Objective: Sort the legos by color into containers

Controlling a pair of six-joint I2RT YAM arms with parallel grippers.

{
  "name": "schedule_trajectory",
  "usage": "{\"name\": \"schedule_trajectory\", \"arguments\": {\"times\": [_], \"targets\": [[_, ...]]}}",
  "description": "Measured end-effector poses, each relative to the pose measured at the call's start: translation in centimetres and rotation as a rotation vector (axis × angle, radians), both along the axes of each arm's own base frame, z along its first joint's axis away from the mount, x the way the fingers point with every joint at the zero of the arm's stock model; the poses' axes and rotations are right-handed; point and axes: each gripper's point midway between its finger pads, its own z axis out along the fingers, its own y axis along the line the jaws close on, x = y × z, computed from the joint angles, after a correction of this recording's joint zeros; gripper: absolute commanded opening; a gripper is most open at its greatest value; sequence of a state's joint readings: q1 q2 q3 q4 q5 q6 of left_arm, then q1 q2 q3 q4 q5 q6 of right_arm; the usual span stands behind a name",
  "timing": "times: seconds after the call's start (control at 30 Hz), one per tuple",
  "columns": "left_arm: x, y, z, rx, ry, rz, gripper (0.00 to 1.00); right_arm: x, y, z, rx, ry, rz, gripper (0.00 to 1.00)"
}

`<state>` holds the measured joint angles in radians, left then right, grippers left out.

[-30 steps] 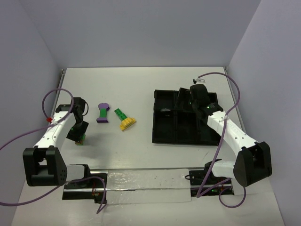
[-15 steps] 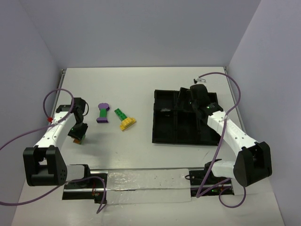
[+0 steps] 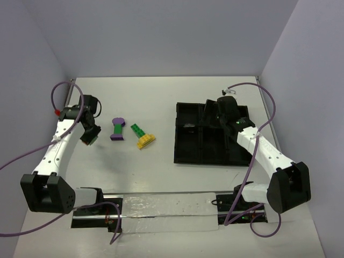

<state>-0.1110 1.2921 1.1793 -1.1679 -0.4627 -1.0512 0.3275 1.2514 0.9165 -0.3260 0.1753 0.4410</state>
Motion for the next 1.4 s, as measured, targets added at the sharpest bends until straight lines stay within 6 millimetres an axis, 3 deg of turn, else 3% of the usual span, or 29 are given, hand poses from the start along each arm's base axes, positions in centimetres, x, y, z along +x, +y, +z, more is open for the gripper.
{"name": "schedule_trajectory", "arguments": {"times": [0.17,0.3,0.43,0.67,1.1,1.27,1.4], "targets": [[3.8,-3.6,5.1,0.038,-0.111,-0.208,0.00,0.0,0.0,0.0,0.004,0.001,-0.003,1.00],[6.8,-7.9,6.6,0.065,-0.118,-0.382,0.00,0.0,0.0,0.0,0.006,0.001,-0.005,1.00],[10.0,-12.0,5.6,0.080,-0.082,-0.515,0.00,-0.1,0.0,0.1,0.006,0.000,-0.005,1.00],[15.0,-17.4,1.4,0.094,-0.005,-0.657,0.00,-0.3,-0.2,0.4,0.003,-0.007,-0.011,1.00],[20.4,-20.3,-5.1,0.112,0.065,-0.747,0.00,-0.6,-0.5,0.7,-0.002,-0.008,-0.018,1.00],[21.0,-19.6,-6.8,0.099,0.102,-0.753,0.00,-0.7,-0.7,1.1,-0.004,-0.018,-0.024,1.00],[21.9,-18.5,-7.0,0.079,0.098,-0.728,0.00,-0.8,-0.8,1.2,-0.006,-0.020,-0.026,1.00]]}}
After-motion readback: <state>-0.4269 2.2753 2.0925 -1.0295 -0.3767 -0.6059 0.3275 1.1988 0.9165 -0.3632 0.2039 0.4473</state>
